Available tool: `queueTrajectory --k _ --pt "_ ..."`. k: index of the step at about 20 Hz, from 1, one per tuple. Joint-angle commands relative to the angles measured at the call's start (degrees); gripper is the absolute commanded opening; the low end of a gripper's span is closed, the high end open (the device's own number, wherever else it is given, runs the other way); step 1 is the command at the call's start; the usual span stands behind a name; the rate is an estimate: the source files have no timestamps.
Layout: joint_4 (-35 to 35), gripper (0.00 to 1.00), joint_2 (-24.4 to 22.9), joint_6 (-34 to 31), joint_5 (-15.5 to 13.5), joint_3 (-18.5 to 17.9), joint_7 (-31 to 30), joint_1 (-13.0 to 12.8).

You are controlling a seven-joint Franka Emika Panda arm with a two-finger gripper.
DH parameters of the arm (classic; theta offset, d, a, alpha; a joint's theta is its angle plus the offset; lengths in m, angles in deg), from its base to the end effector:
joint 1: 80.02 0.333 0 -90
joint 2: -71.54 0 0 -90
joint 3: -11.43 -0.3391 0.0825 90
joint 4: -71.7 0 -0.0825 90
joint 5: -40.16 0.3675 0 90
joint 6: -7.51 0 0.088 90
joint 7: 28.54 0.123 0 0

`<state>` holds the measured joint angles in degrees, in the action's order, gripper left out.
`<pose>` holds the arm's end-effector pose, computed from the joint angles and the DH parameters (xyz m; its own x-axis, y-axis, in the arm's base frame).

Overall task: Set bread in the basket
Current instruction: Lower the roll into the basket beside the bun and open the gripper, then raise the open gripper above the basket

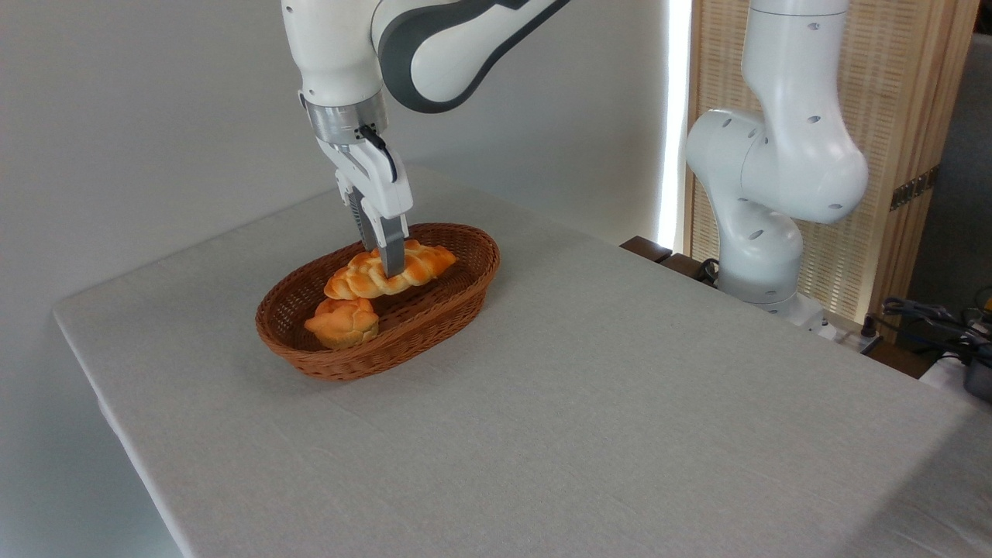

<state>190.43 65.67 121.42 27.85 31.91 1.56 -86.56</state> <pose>0.4448 -0.2505 0.4883 0.6166 -0.7826 0.0862 -0.7854 -0.6039 0.1359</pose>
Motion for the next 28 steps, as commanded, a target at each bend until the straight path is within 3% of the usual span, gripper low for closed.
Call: queueTrajectory --k 1,7,10,14,17,19,23,28 --pt "-0.69 1.0 -0.81 -1.33 -0.44 -0.79 0.14 0.21" --pt "-0.78 1.0 -1.6 -1.42 0.79 -1.05 0.31 0.39" --pt "-2.62 1.0 -2.39 -1.68 0.79 -3.86 0.93 0.56" --pt "-9.12 1.0 -2.48 -10.36 0.79 -8.6 6.98 0.56" --pt "-13.51 1.0 -2.39 -18.09 0.96 -13.52 15.4 0.56" --pt "-15.79 1.0 -2.04 -18.38 2.45 -16.24 19.45 0.56" --pt "-20.45 1.0 -0.2 -18.38 4.3 -20.38 19.82 0.56" --pt "-23.89 1.0 2.0 -18.9 8.87 -21.97 19.21 0.56"
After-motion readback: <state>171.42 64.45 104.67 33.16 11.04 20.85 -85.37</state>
